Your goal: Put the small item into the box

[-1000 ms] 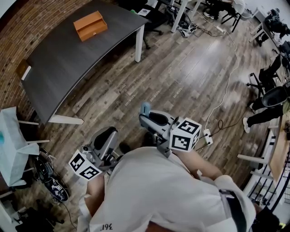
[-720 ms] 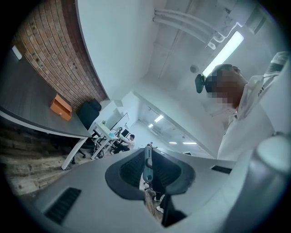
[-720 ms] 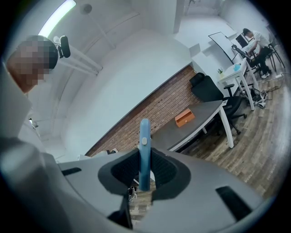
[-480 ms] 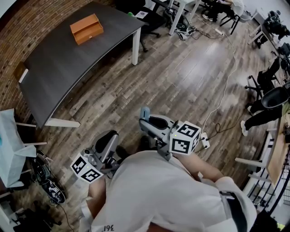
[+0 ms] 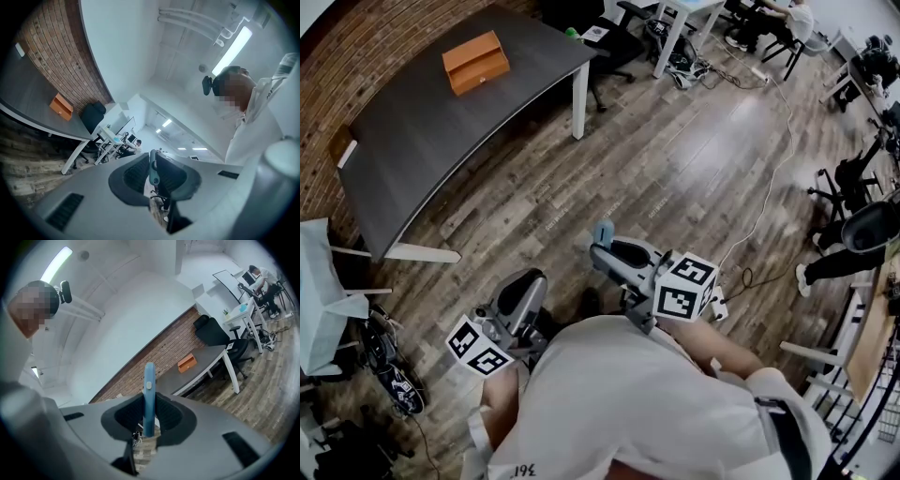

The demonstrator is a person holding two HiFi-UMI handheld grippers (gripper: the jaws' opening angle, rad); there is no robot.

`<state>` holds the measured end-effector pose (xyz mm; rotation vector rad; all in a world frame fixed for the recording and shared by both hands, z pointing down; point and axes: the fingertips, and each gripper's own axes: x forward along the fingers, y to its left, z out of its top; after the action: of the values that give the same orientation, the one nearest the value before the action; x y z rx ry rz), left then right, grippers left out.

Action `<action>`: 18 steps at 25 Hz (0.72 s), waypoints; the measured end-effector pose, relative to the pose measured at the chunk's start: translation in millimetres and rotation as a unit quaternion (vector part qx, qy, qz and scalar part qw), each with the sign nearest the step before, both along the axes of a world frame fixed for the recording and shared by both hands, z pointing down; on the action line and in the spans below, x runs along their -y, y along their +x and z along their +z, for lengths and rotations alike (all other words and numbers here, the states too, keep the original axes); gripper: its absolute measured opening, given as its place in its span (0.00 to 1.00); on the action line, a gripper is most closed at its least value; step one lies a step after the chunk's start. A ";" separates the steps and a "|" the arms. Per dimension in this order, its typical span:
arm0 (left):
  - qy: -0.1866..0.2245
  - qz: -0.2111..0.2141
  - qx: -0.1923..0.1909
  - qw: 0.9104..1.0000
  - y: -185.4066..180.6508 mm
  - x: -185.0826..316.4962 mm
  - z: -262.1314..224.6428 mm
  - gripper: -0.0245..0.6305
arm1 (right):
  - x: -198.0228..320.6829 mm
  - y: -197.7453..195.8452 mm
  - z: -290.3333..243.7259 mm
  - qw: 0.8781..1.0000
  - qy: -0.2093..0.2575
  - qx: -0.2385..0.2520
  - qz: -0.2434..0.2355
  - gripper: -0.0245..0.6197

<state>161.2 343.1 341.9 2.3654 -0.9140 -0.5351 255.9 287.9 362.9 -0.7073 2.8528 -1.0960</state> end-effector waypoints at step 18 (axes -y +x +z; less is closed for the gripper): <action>-0.022 -0.019 0.023 0.999 -8.7 33.6 5.4 0.12 | 38.2 -9.0 19.2 1.000 -0.026 0.007 -0.012 0.16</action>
<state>152.5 309.5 347.3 2.3336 -0.9825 -0.4716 246.9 249.7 382.1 -0.6677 2.8379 -1.1770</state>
